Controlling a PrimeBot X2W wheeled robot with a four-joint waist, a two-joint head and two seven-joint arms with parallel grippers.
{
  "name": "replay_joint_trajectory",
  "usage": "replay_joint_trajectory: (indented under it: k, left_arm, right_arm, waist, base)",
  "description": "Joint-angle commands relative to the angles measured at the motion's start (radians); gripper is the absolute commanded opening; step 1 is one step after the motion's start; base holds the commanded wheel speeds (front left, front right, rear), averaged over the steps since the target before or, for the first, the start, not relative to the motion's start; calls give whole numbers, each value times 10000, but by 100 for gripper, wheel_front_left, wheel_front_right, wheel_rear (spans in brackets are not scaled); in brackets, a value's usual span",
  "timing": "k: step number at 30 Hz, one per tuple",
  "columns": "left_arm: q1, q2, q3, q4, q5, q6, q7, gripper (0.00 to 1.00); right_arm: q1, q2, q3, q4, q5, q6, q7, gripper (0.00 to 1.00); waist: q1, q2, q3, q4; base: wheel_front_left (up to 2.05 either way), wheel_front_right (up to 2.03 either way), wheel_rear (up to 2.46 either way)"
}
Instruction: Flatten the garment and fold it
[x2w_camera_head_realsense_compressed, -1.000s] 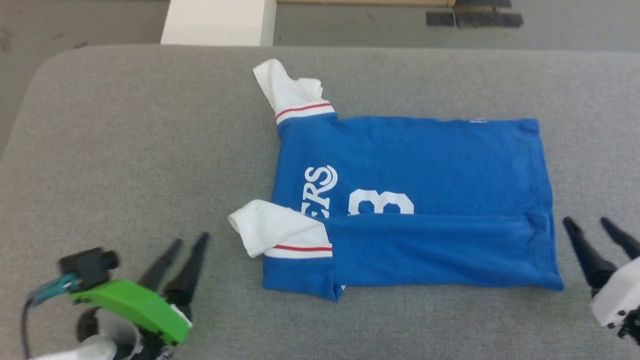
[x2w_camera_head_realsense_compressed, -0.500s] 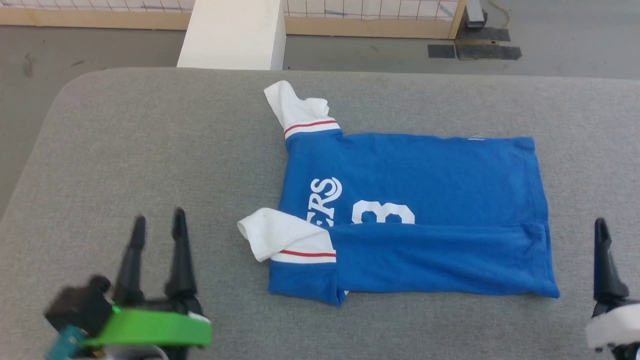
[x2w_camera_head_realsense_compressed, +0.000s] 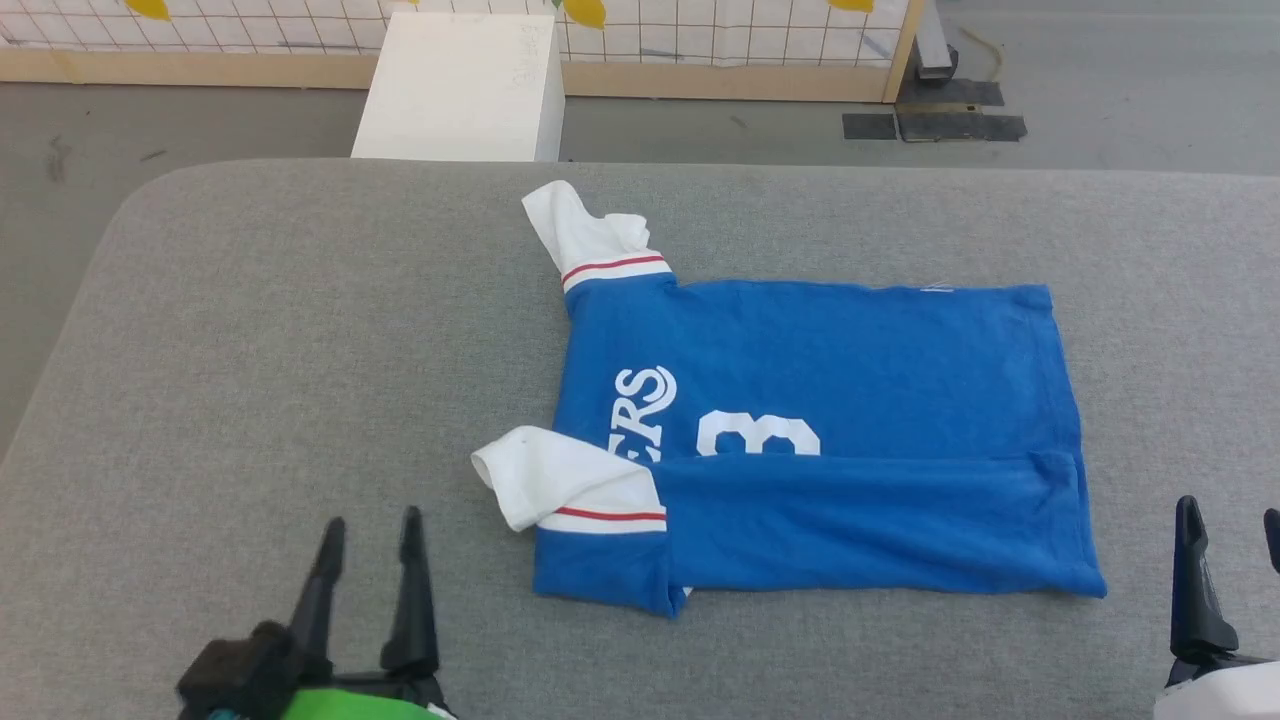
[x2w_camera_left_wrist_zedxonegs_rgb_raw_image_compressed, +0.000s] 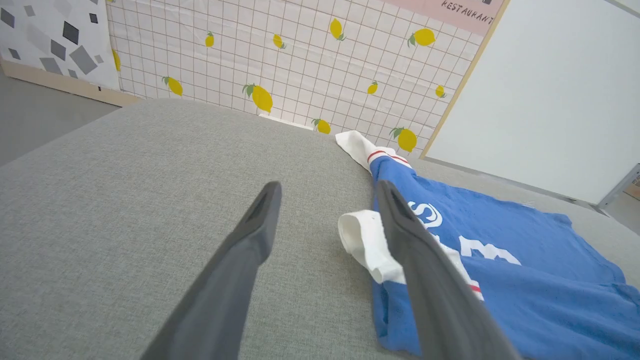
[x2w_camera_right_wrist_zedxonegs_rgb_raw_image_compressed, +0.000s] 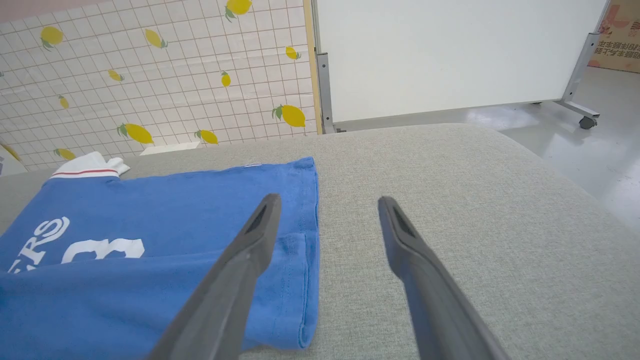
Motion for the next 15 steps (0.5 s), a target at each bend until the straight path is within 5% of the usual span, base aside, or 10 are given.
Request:
replay_joint_trajectory:
  k: [1,7,15]
  left_arm:
    - [-139,115,-61,93,-29,-152,231,100]
    - [-872,600,-790,151,-587,-627,2988,100]
    - [-1844,820,-1407,689,-1308,-651,6066,100]
  right_arm:
    - [21,18,-2,23,58,-15,-48,100]
    - [-116,19,100,136,216,-15,-54,100]
    - [-411,19,295,380,359,-15,-133,100]
  waist:
    - [0,0,-2,17]
    - [0,0,242,67]
    - [0,0,841,-56]
  base:
    - [0,0,0]
    - [0,0,0]
    - [0,0,0]
